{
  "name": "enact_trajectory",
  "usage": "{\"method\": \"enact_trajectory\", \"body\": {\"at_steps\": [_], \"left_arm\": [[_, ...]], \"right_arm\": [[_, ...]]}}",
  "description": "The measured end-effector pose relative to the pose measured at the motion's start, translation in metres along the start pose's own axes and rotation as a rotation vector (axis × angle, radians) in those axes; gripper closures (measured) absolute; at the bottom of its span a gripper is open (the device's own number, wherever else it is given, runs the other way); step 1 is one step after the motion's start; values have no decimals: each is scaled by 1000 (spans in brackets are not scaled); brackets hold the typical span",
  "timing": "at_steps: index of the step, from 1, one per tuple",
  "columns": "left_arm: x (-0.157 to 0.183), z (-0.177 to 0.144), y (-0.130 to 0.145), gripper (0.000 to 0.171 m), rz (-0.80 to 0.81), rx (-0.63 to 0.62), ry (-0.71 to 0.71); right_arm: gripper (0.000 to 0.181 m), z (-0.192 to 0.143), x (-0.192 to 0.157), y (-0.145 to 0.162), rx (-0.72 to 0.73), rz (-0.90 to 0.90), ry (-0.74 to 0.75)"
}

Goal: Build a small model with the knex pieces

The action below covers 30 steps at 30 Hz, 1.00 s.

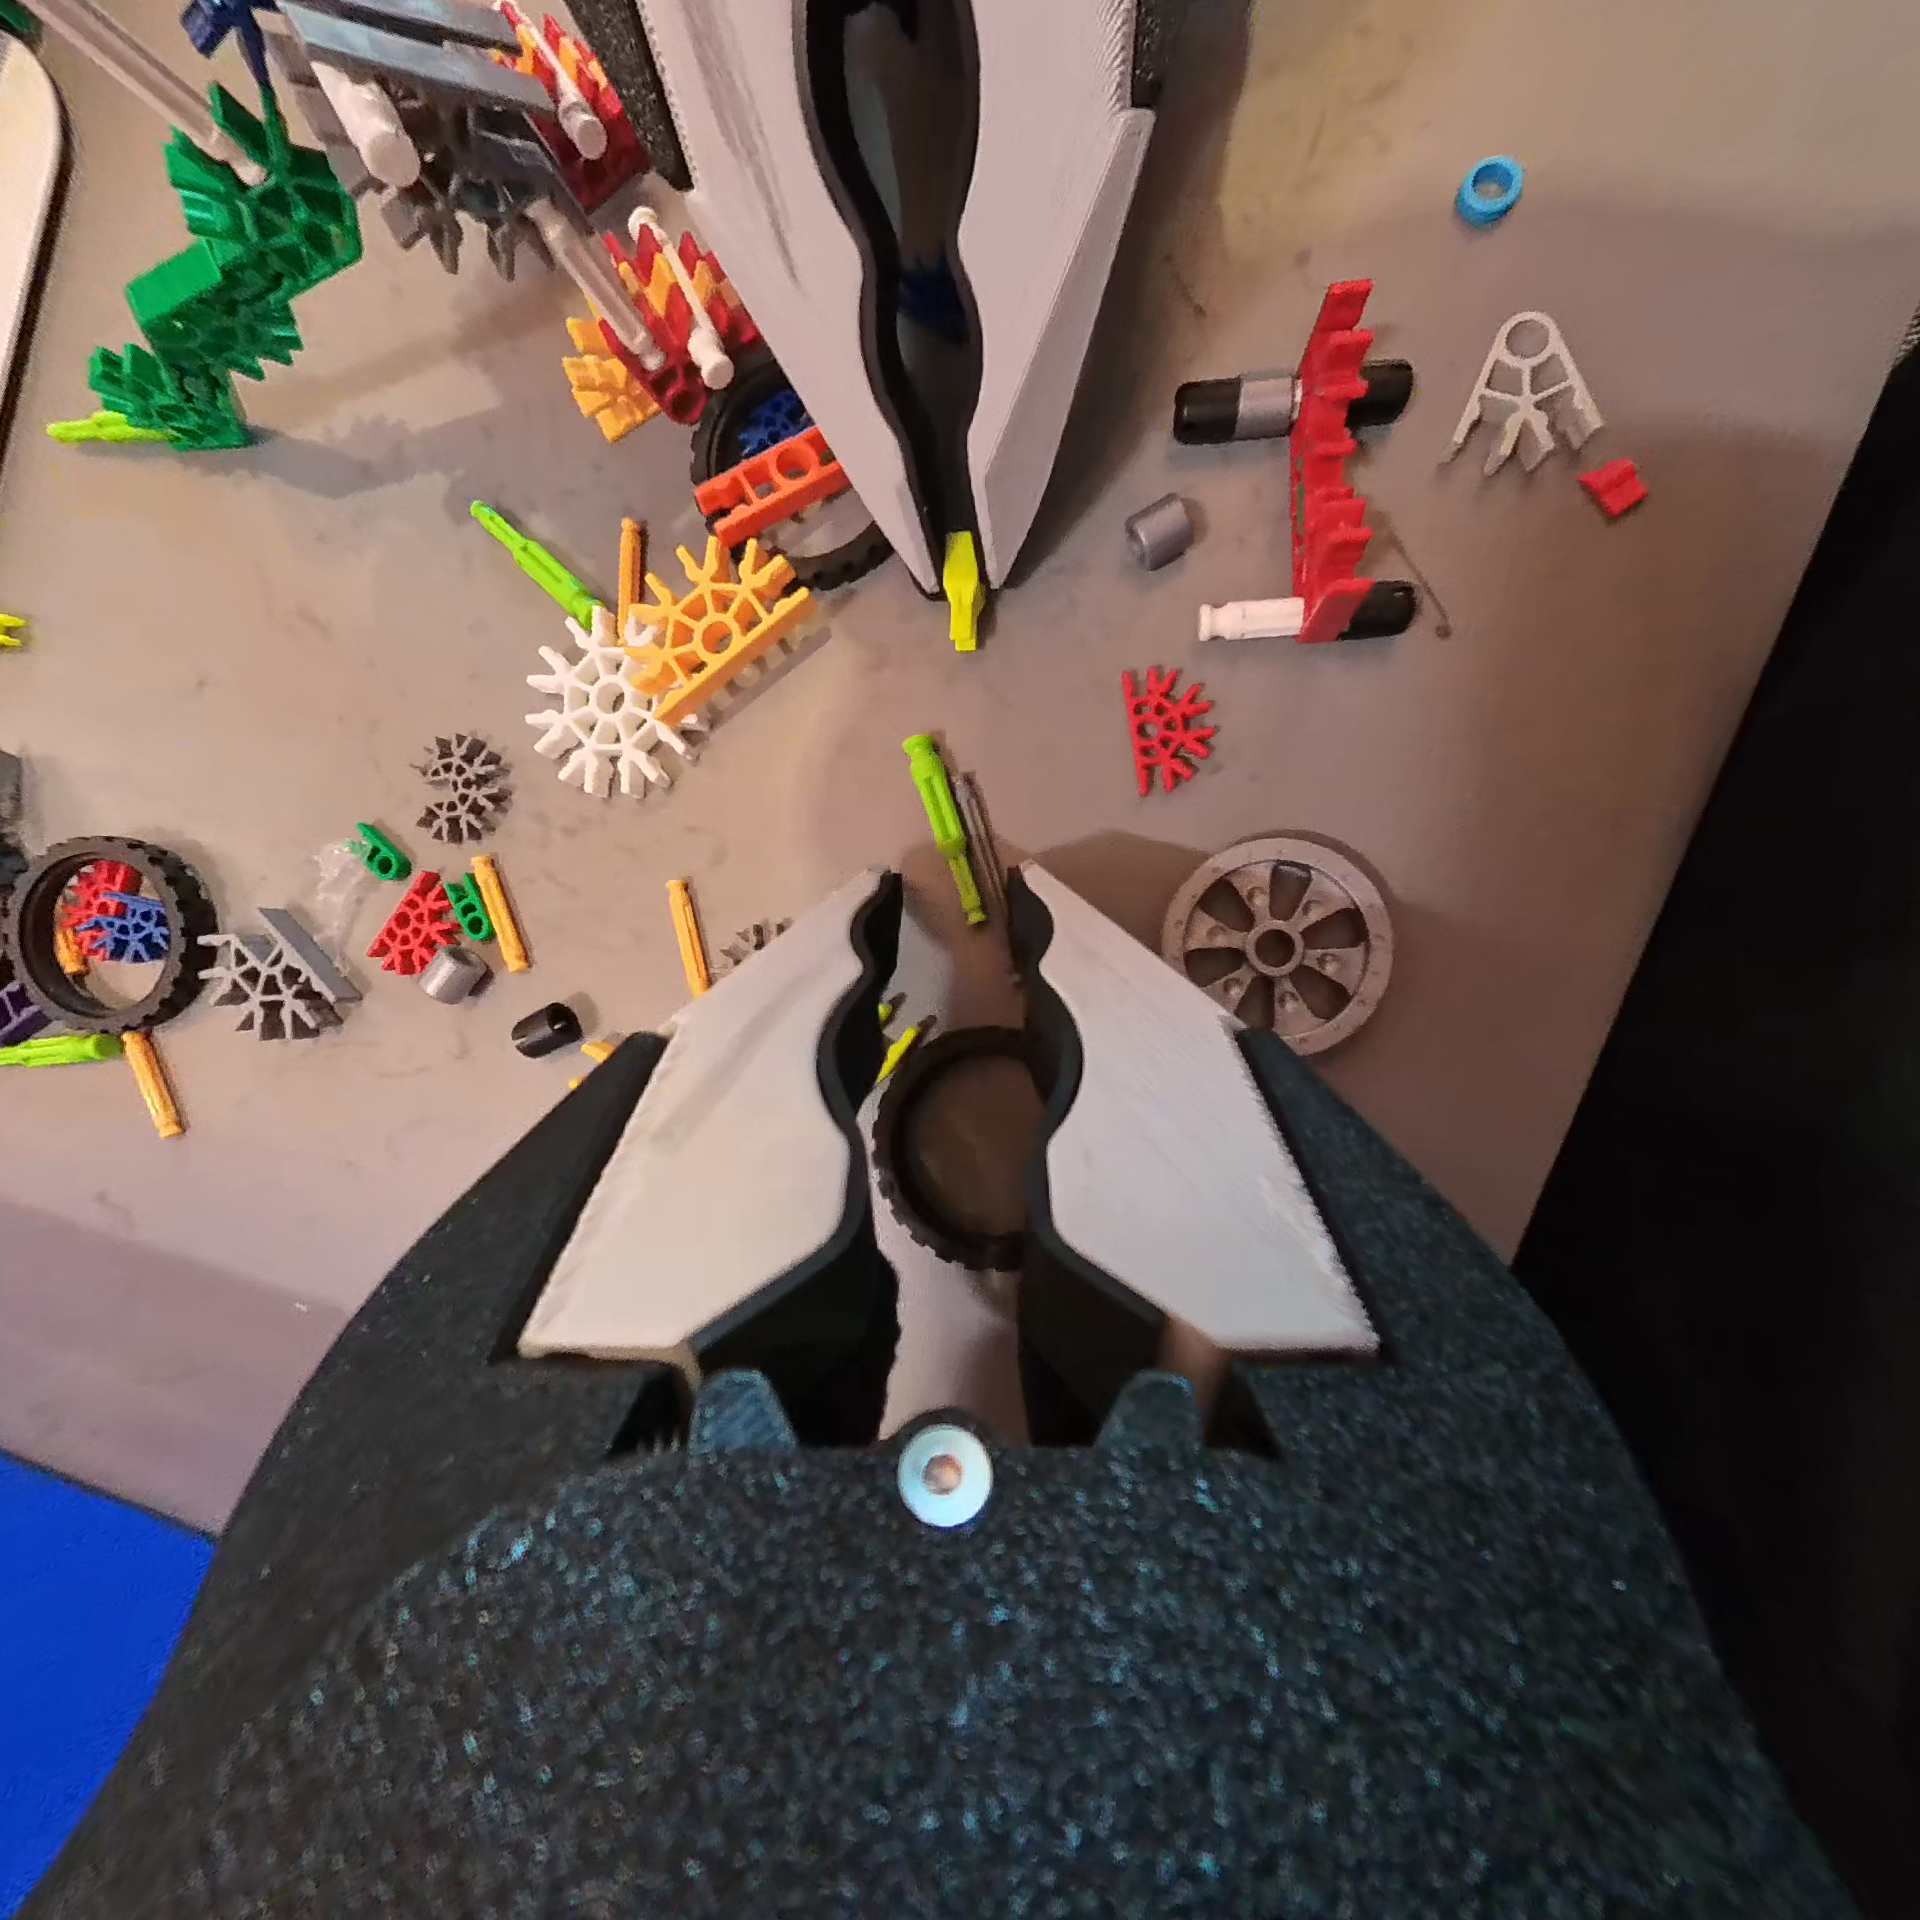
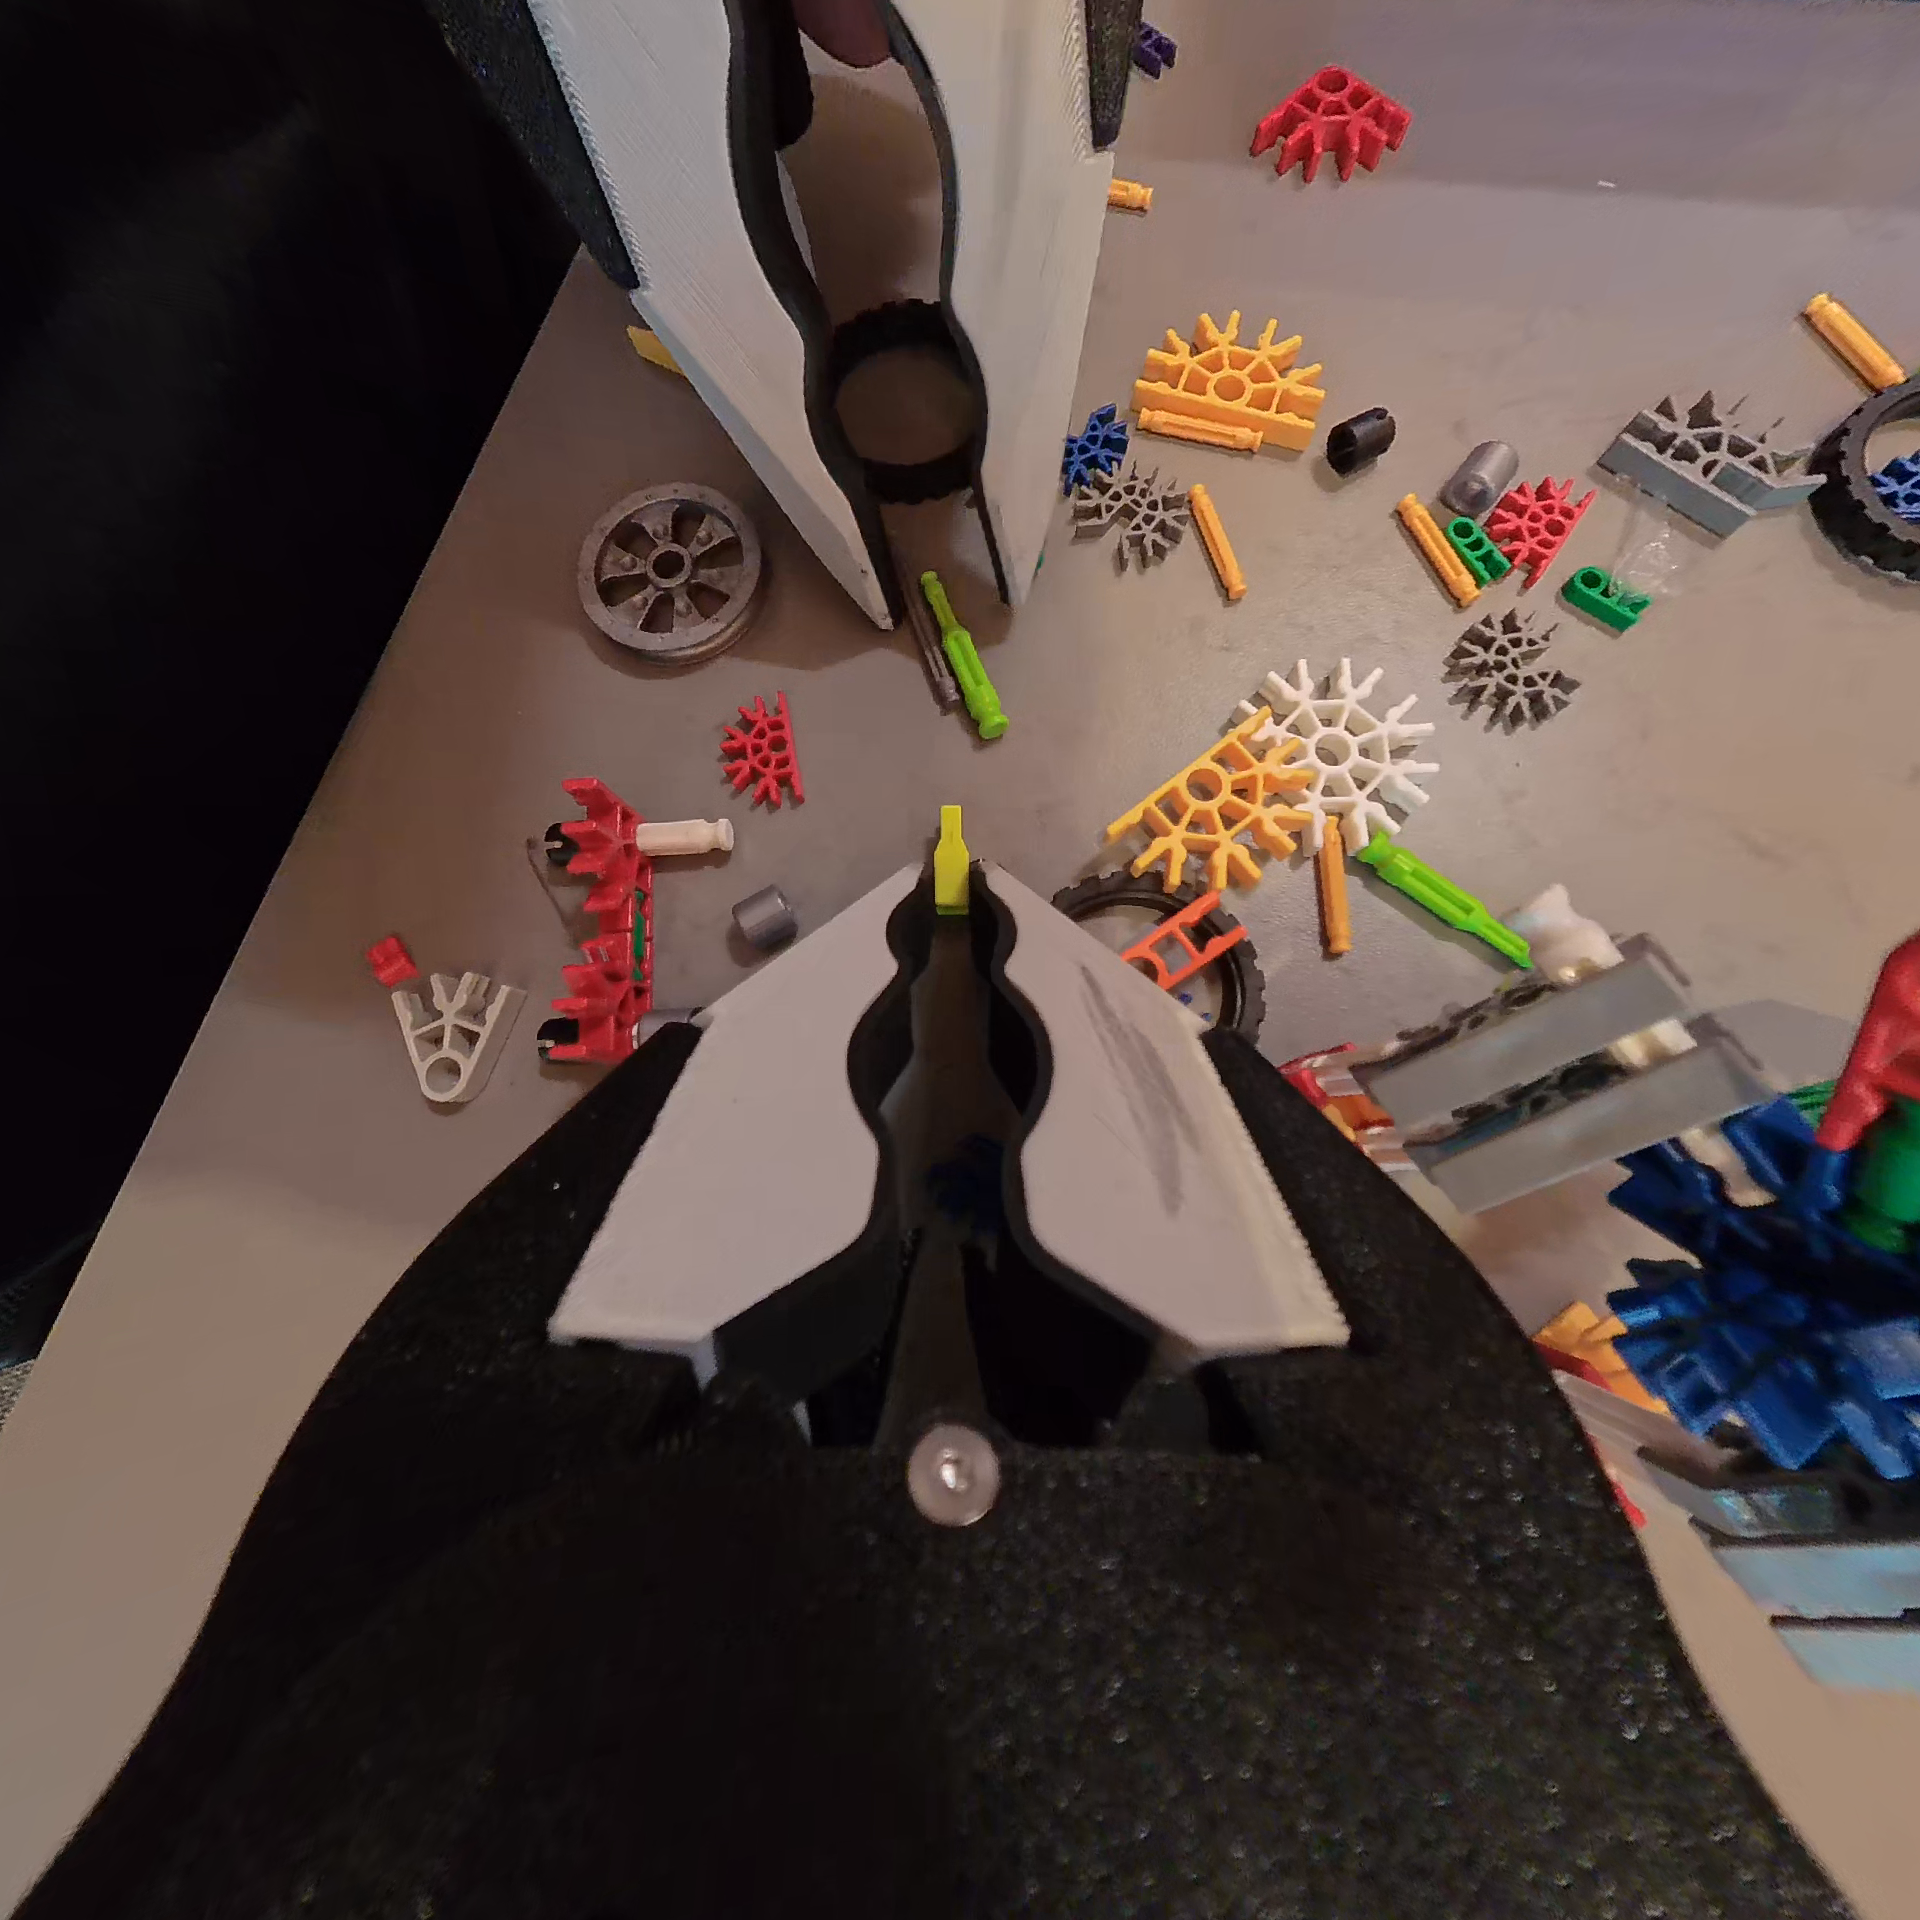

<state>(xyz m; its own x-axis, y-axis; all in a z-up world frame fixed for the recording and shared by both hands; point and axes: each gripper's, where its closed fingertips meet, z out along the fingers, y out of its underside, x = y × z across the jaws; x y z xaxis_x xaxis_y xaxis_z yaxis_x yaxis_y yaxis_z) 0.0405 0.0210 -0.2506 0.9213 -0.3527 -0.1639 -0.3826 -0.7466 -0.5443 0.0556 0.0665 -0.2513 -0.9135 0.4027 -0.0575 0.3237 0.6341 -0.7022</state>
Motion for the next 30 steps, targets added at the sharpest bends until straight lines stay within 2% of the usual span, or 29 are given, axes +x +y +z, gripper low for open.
{"method": "enact_trajectory", "body": {"at_steps": [6,11,15,16,20,24,30], "left_arm": [[-4,1,3,166,-29,-16,-16],[-10,3,2,167,-74,-3,-40],[-22,9,-3,166,-228,14,-72],[-21,9,-4,162,-243,15,-70],[-19,3,3,155,-238,-12,-88],[-19,-2,11,157,-242,-23,-87],[-6,1,4,165,-217,-22,-72]], "right_arm": [[176,0,0,0,-1,-3,2],[176,0,0,0,-2,-6,4],[176,0,0,0,-2,-6,4],[176,0,0,0,-2,-7,4],[176,0,0,0,-1,-7,4],[176,0,0,0,-1,-7,4],[176,1,0,-2,2,2,0]]}}
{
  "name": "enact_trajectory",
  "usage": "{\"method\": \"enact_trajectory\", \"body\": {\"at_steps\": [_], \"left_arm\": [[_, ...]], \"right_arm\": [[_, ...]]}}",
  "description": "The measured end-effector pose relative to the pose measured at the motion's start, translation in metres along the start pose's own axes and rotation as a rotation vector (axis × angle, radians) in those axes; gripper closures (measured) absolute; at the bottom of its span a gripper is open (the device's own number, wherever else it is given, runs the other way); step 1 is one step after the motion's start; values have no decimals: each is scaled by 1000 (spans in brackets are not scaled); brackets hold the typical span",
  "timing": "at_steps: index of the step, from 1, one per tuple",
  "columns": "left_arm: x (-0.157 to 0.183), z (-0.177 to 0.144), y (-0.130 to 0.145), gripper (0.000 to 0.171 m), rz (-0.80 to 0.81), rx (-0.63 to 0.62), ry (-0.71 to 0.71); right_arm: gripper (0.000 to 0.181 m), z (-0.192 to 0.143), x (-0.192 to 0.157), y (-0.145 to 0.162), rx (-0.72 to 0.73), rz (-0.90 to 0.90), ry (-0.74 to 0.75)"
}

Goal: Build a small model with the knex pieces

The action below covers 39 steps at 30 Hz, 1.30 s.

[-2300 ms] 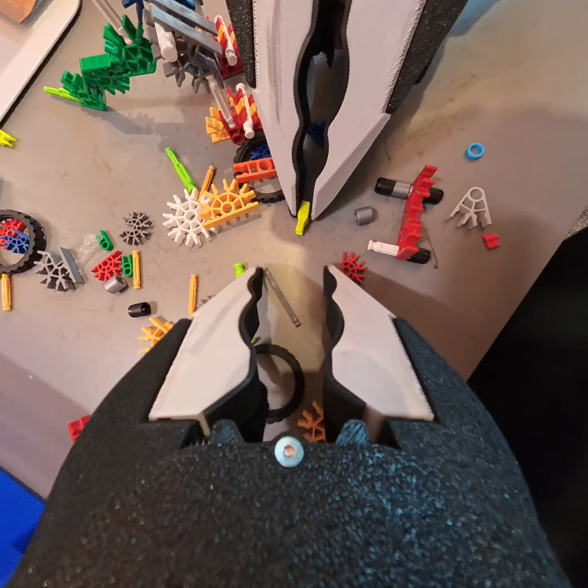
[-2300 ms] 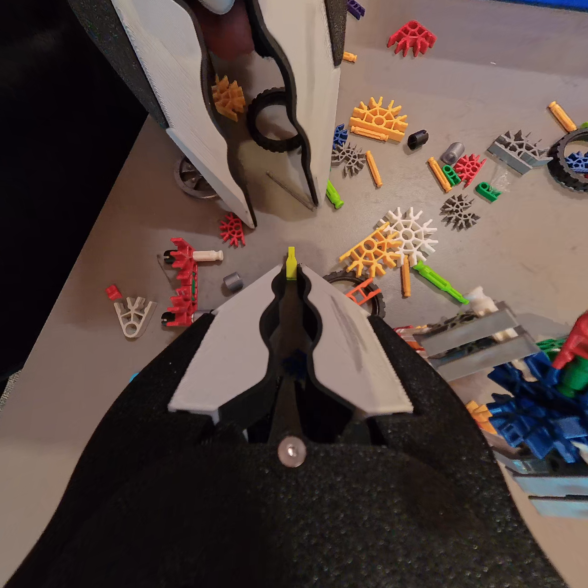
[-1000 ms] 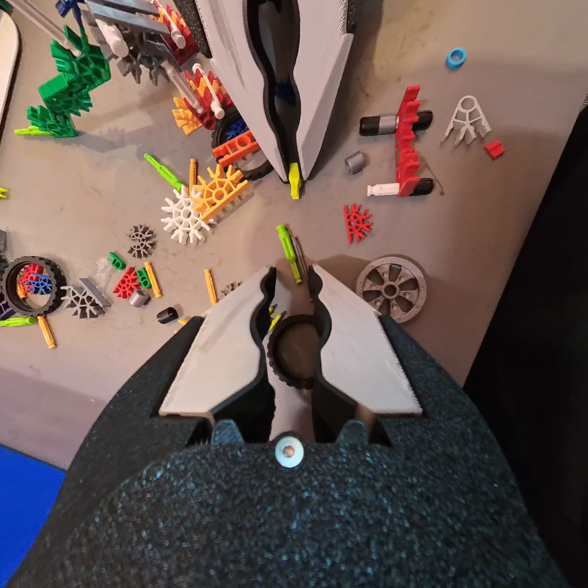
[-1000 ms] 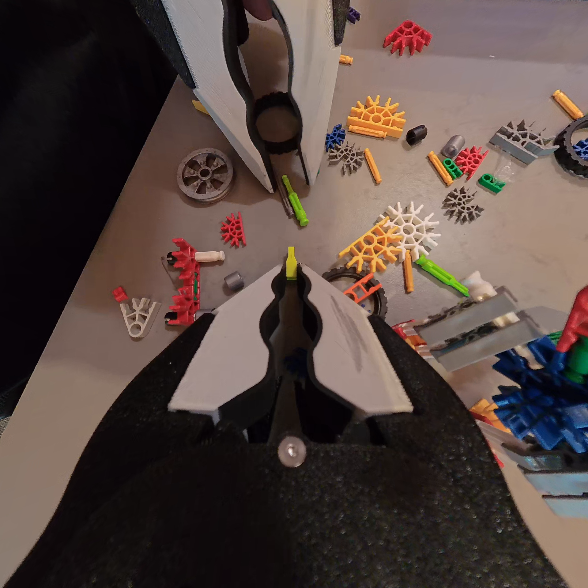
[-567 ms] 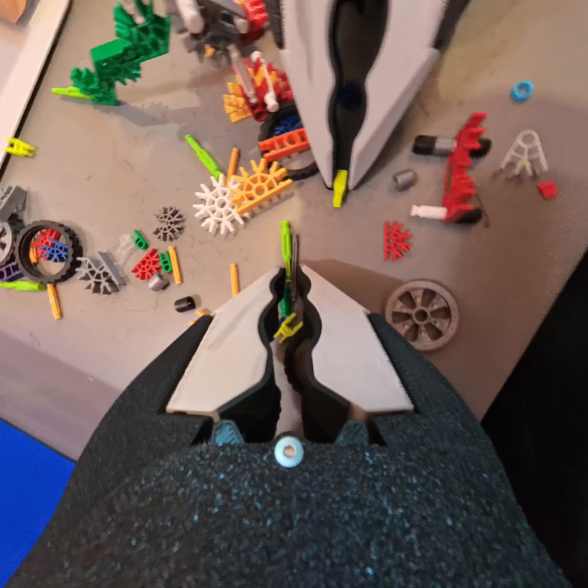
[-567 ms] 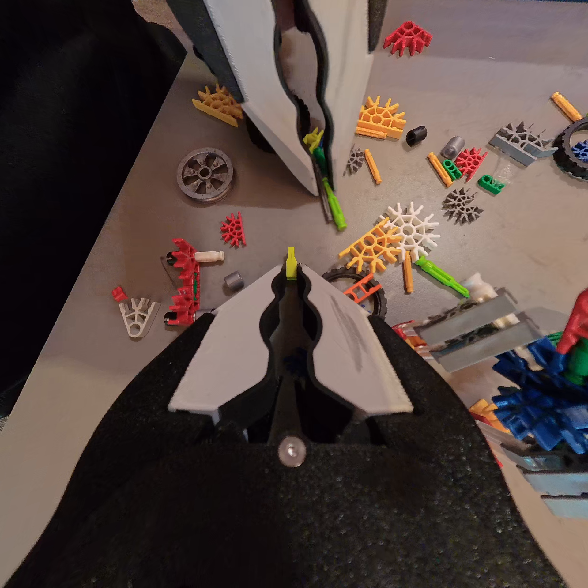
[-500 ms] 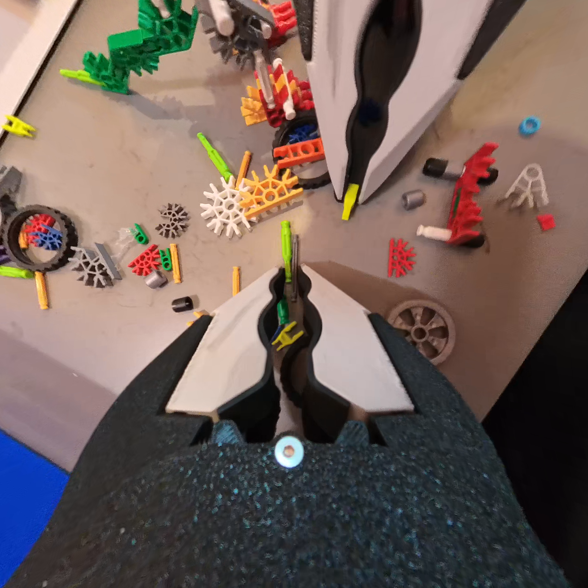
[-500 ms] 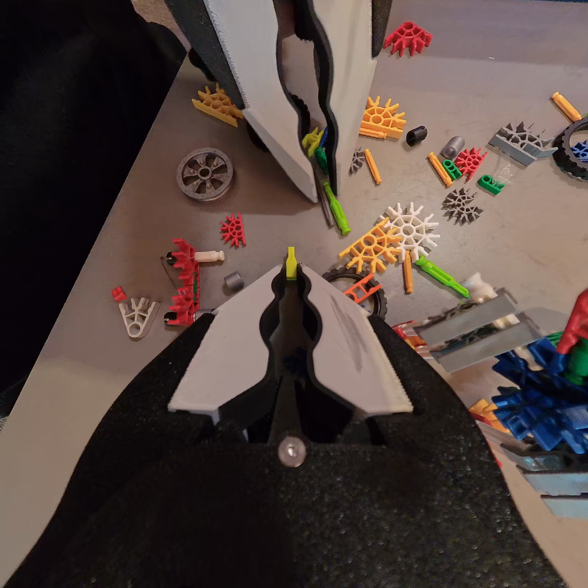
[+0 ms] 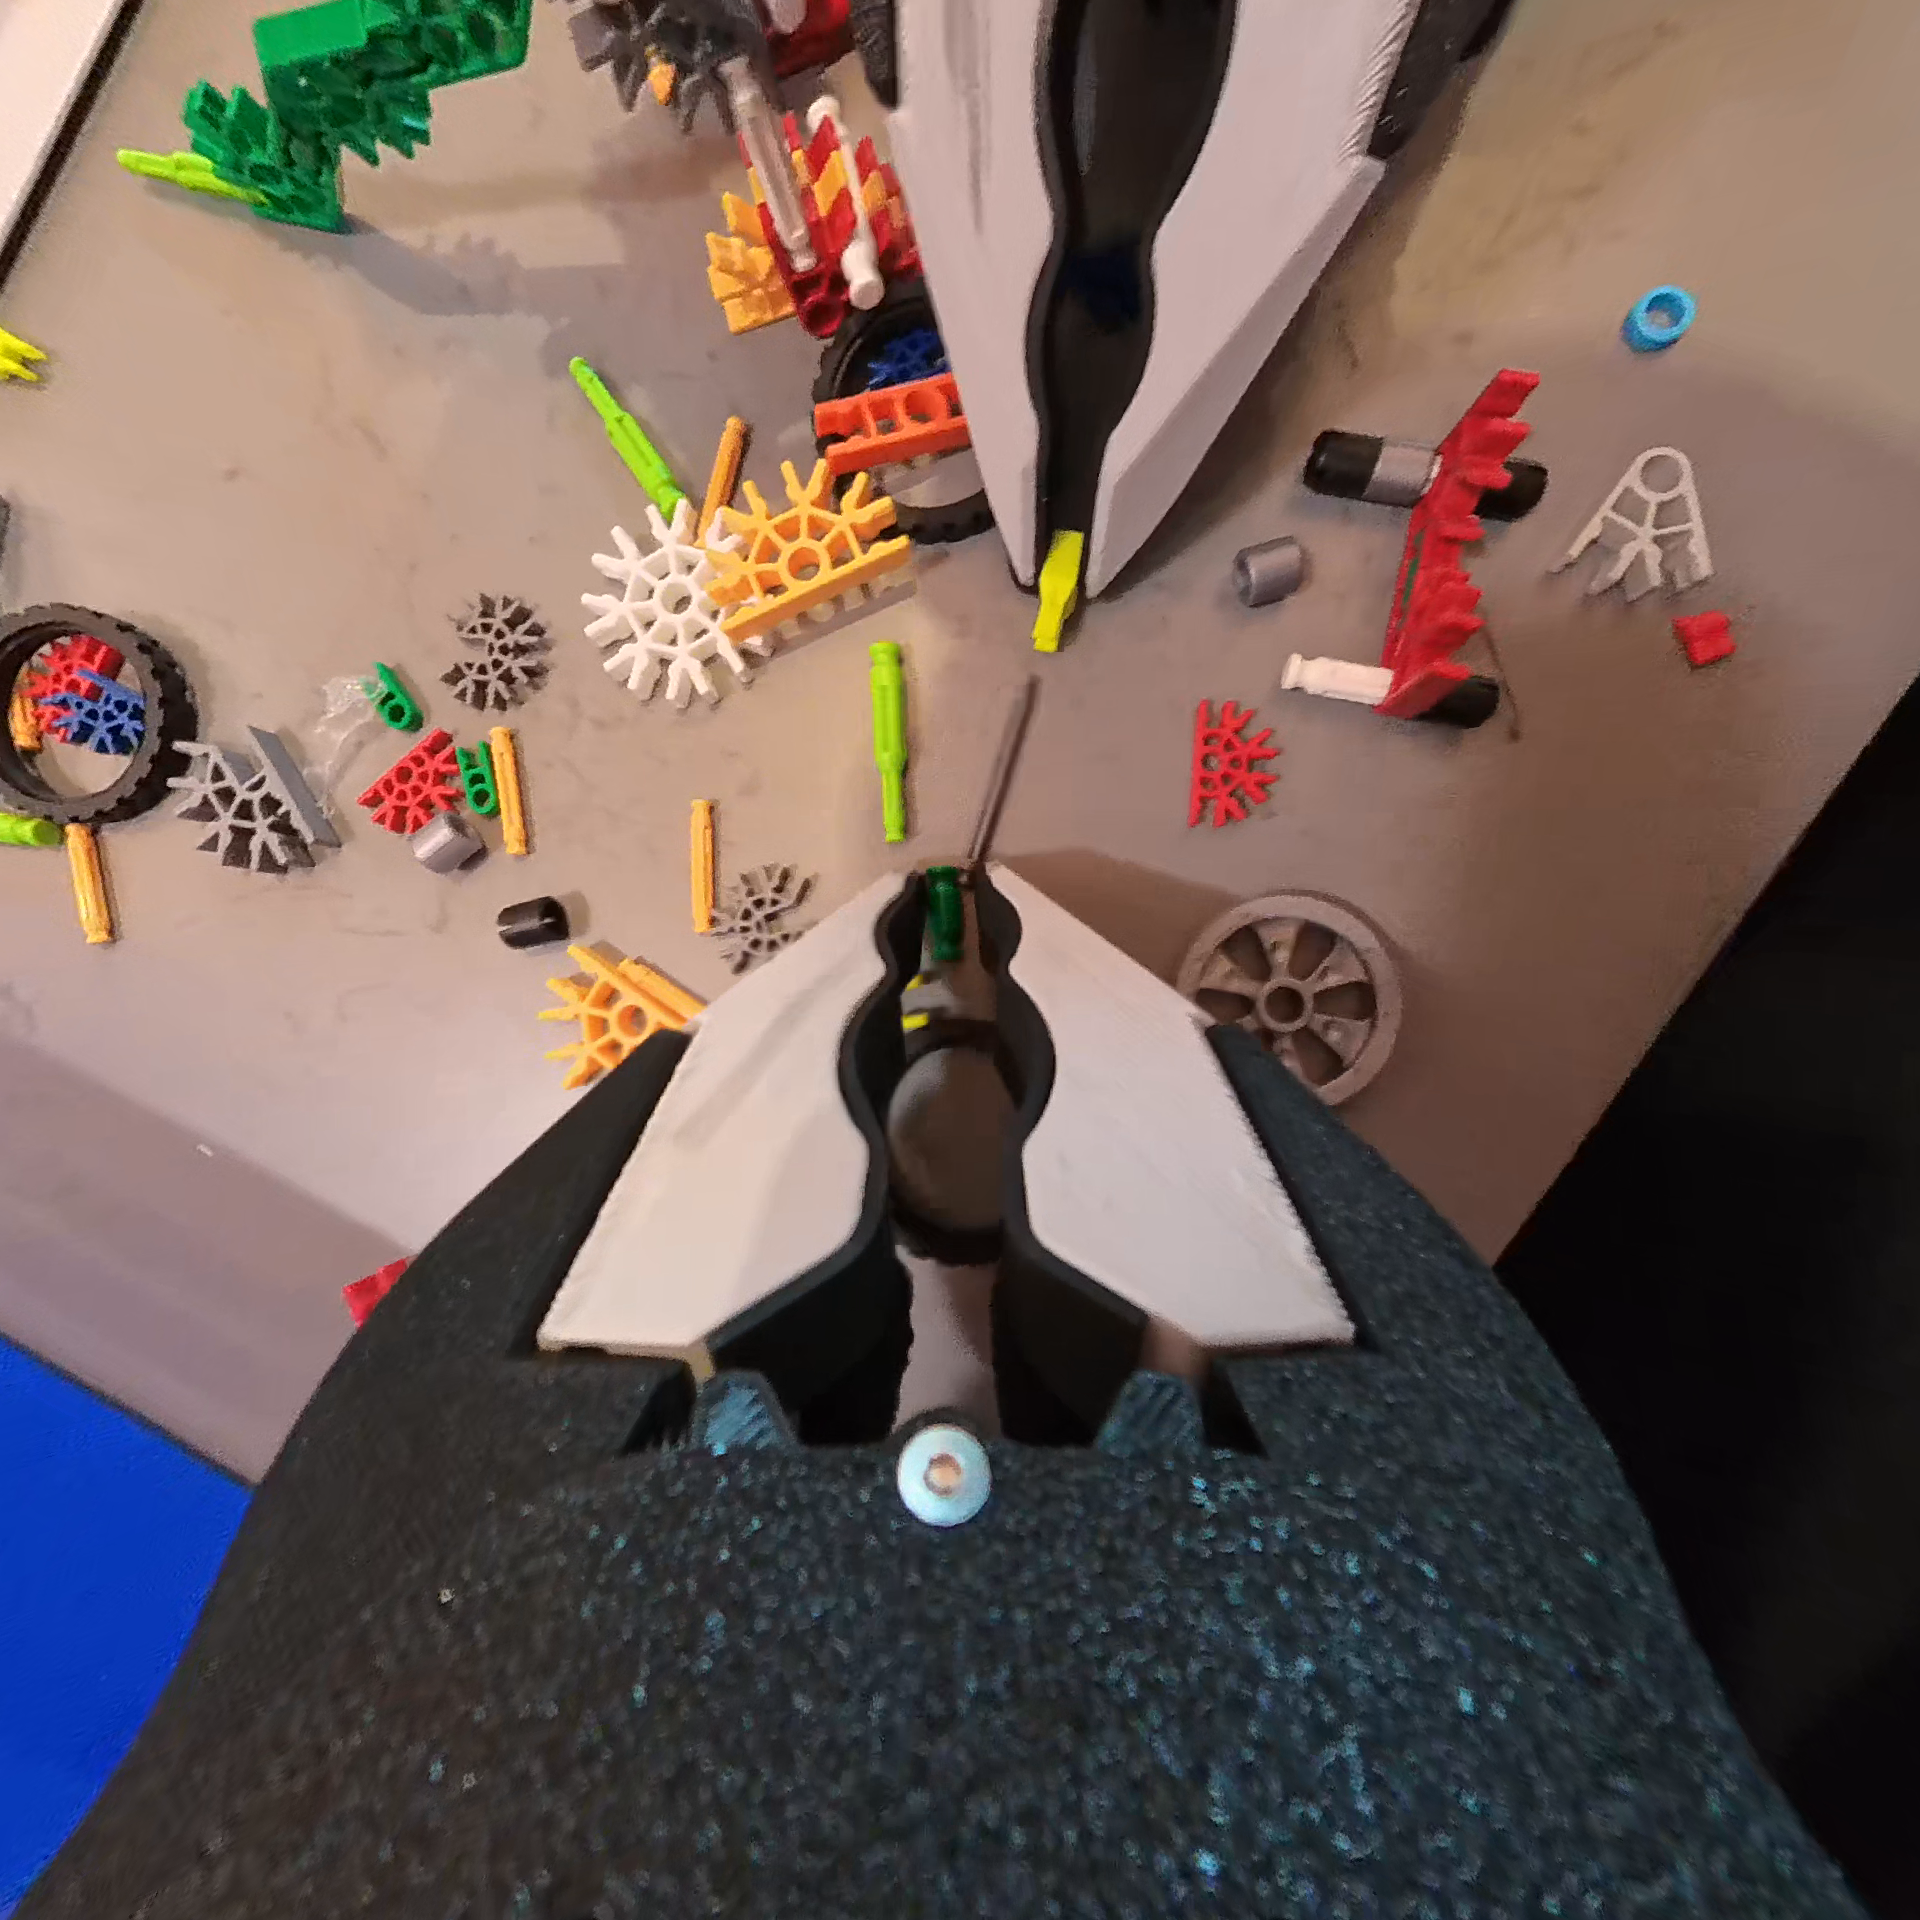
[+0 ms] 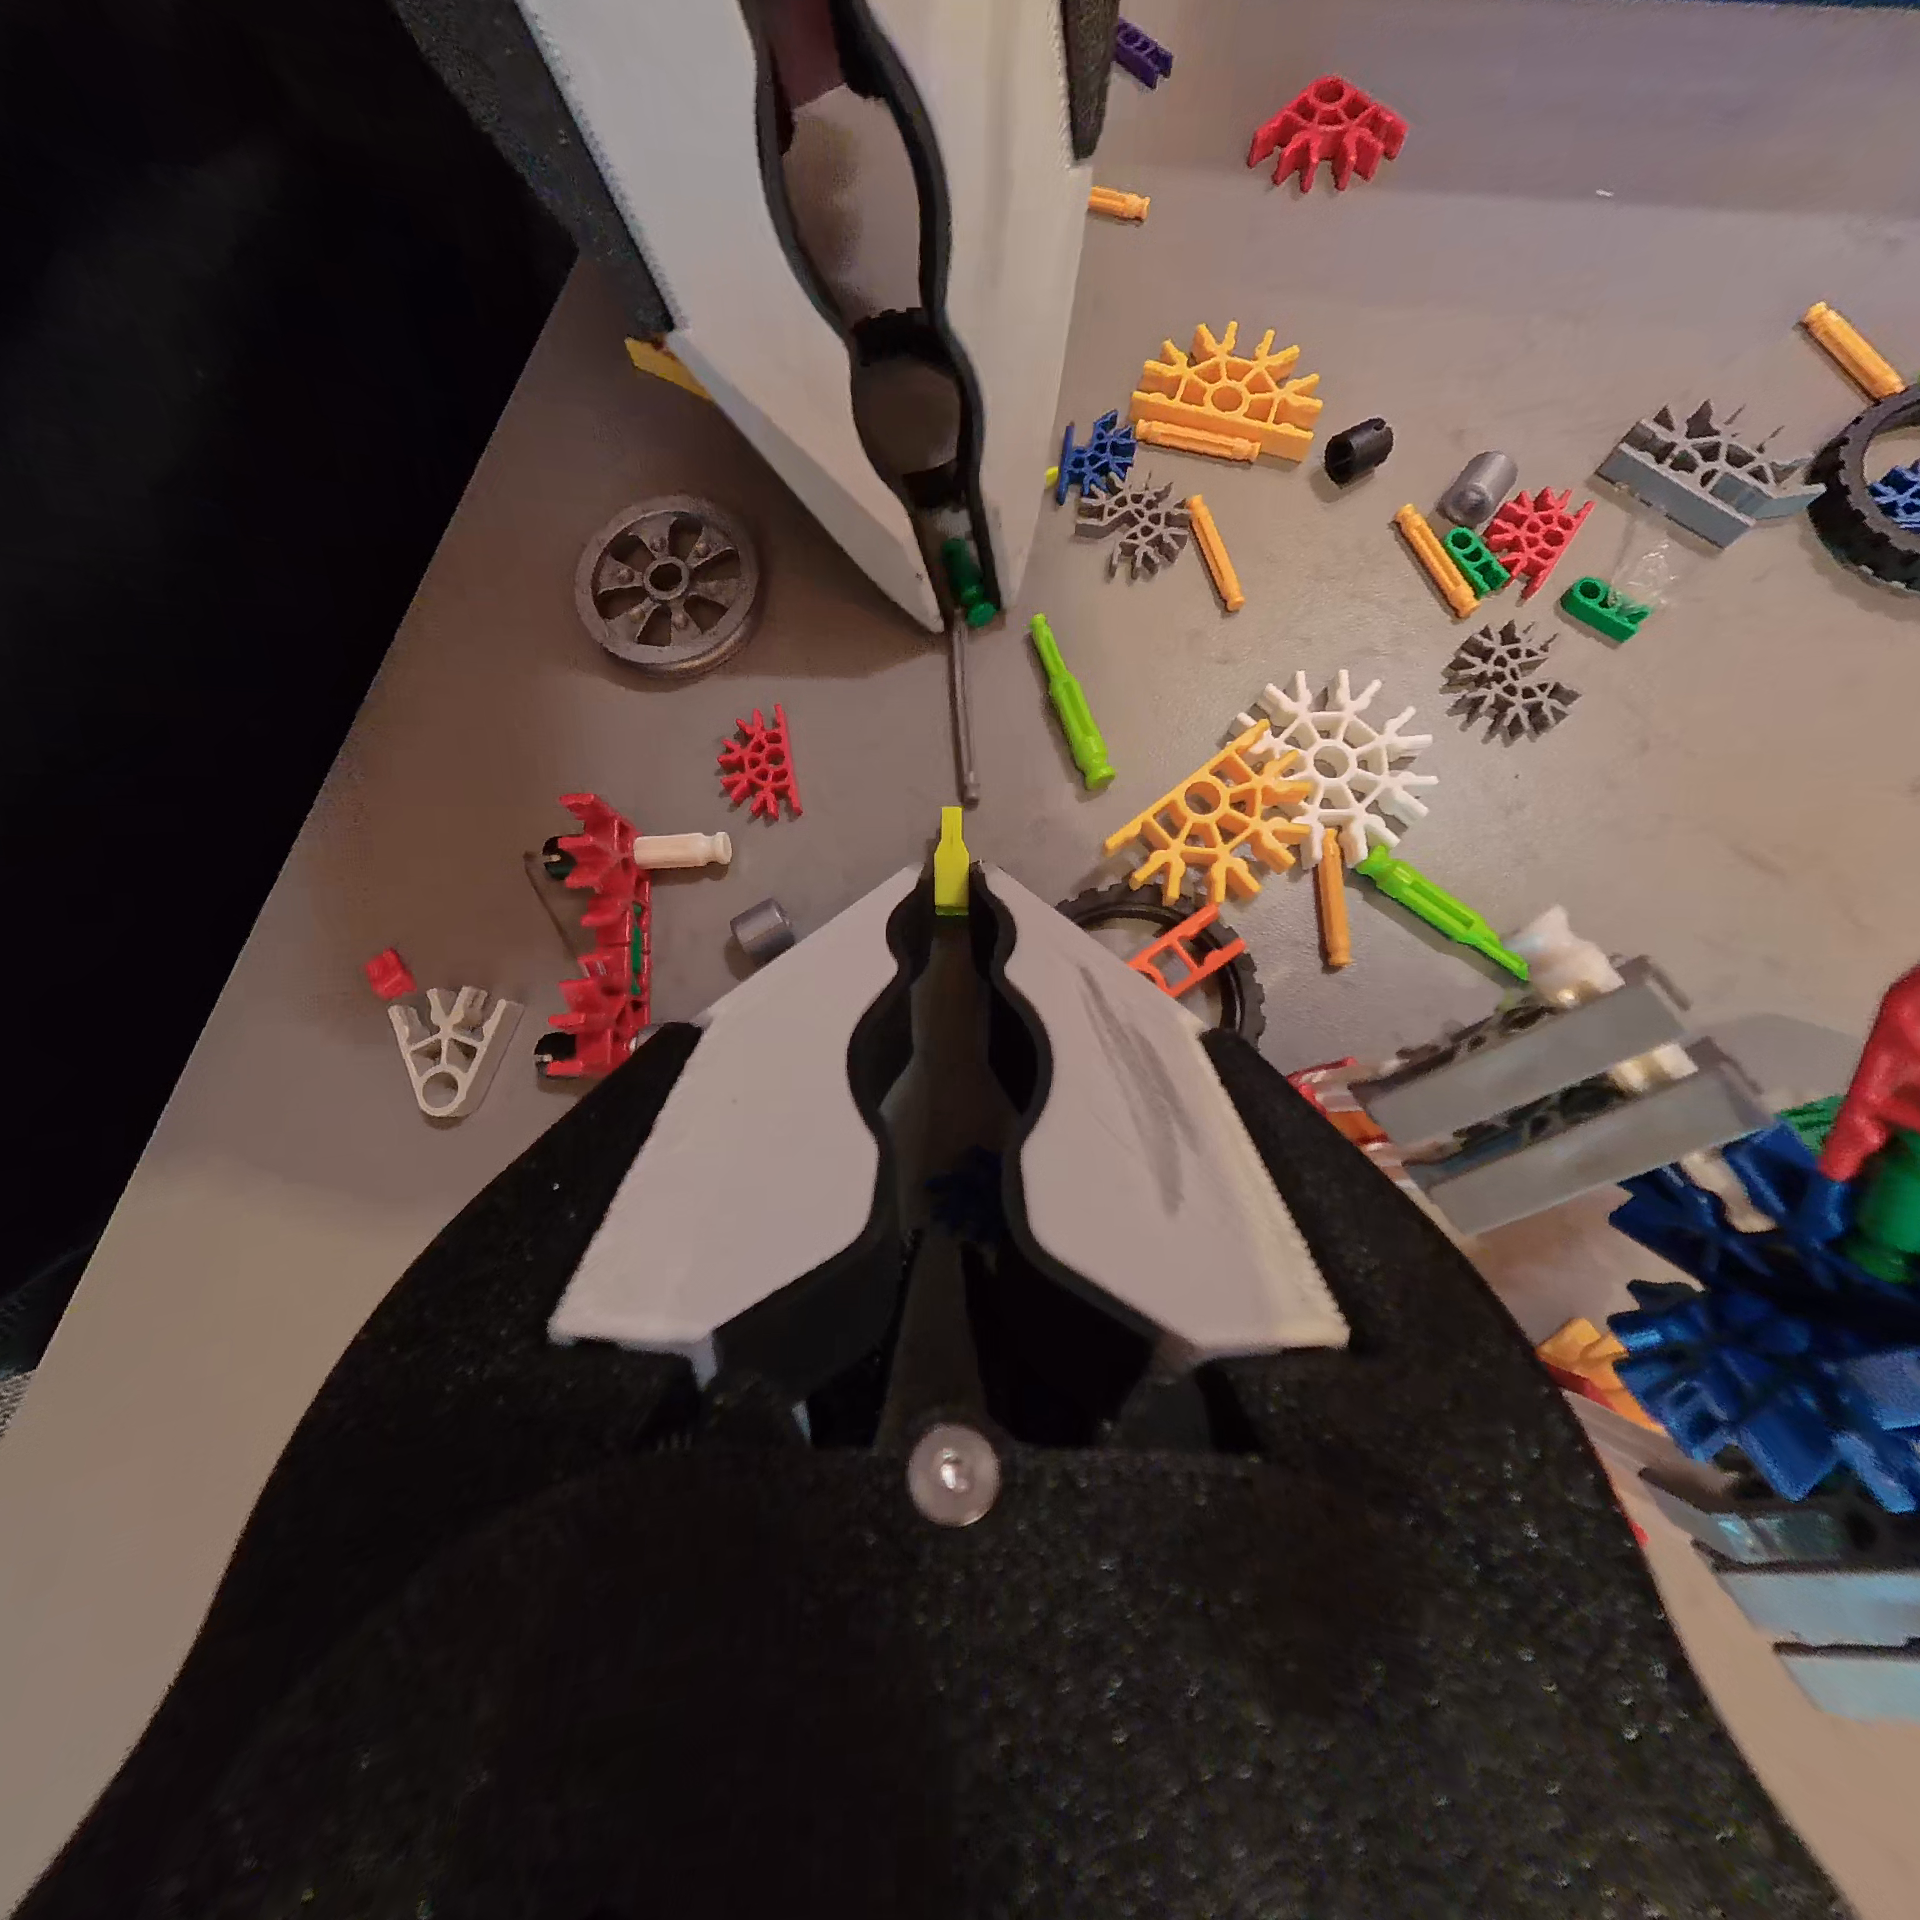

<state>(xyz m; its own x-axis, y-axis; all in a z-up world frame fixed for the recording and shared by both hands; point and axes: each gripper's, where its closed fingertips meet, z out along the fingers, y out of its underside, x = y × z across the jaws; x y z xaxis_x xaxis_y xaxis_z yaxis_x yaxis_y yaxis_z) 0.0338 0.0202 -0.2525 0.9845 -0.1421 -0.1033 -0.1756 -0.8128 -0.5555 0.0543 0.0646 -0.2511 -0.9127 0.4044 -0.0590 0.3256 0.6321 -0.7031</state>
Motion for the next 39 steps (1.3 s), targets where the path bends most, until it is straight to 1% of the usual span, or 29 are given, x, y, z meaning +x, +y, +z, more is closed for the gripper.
{"method": "enact_trajectory", "body": {"at_steps": [5,9,20,28,39], "left_arm": [[7,3,-5,165,-15,15,-3],[8,5,-9,168,-20,30,-14],[10,8,-13,168,-61,53,-9],[17,10,-19,168,-44,61,3],[17,10,-19,168,-40,70,-5]], "right_arm": [[176,1,0,-1,-9,-9,13],[176,2,0,-2,-16,-14,25],[176,7,0,-8,-10,41,49],[176,10,1,-10,-6,59,66],[176,11,1,-11,-8,70,80]]}}
